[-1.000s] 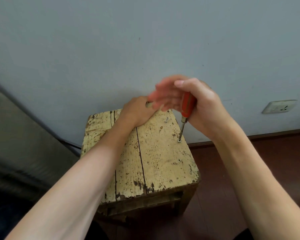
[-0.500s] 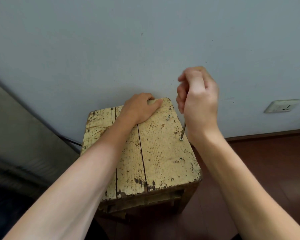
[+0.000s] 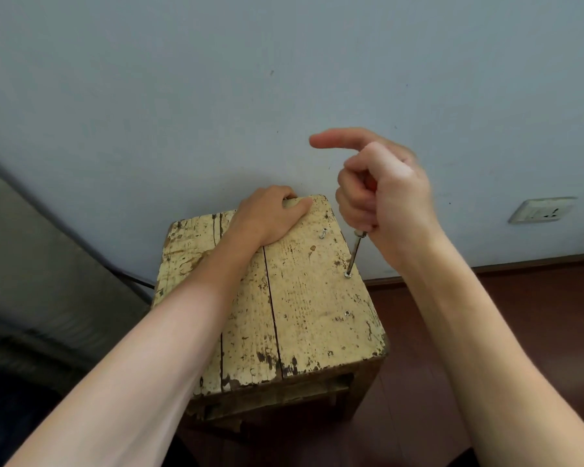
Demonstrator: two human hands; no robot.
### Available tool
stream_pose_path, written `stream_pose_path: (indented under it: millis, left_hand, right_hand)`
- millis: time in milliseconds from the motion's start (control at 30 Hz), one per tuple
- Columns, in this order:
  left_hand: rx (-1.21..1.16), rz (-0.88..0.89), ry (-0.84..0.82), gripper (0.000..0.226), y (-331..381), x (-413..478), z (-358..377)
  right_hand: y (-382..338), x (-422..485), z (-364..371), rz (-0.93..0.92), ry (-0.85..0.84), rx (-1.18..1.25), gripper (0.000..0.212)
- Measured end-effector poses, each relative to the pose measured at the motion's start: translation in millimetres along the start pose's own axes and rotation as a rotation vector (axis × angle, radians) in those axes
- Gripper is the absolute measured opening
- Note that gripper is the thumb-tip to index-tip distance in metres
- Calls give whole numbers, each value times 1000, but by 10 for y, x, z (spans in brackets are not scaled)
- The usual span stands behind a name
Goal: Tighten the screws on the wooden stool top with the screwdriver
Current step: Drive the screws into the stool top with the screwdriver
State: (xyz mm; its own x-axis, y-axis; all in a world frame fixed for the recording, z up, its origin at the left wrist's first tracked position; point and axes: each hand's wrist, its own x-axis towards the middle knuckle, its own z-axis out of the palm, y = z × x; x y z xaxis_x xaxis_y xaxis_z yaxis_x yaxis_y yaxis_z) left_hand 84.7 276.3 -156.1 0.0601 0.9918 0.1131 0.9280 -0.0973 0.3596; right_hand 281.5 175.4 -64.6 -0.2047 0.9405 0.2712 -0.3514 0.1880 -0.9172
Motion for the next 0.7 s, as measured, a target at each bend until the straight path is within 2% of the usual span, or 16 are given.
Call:
stream_pose_path:
  millis: [100, 167, 233, 333, 467, 533, 600, 700]
  left_hand:
    - [-5, -5, -2, 56, -9, 10, 10]
    - [-8, -6, -1, 56, -12, 9, 19]
    - [-6, -10, -2, 58, -9, 5, 15]
    - [2, -9, -4, 58, 5, 3, 1]
    - [-1, -12, -28, 65, 19, -25, -23]
    - [23, -5, -60, 61, 28, -13, -17]
    - [77, -3, -63, 59, 42, -4, -17]
    - [5, -20, -13, 68, 44, -23, -27]
  right_hand:
    - [92, -91, 227, -181, 439, -56, 35]
    - [113, -121, 291, -216, 527, -49, 29]
    - [78, -84, 229, -124, 419, -18, 25]
    - [9, 1, 47, 57, 57, 34, 32]
    - [3, 32, -89, 35, -243, 13, 42]
    - [6, 18, -114, 50, -371, 32, 45]
    - [14, 2, -86, 22, -384, -10, 46]
    - [42, -1, 12, -41, -168, -20, 46]
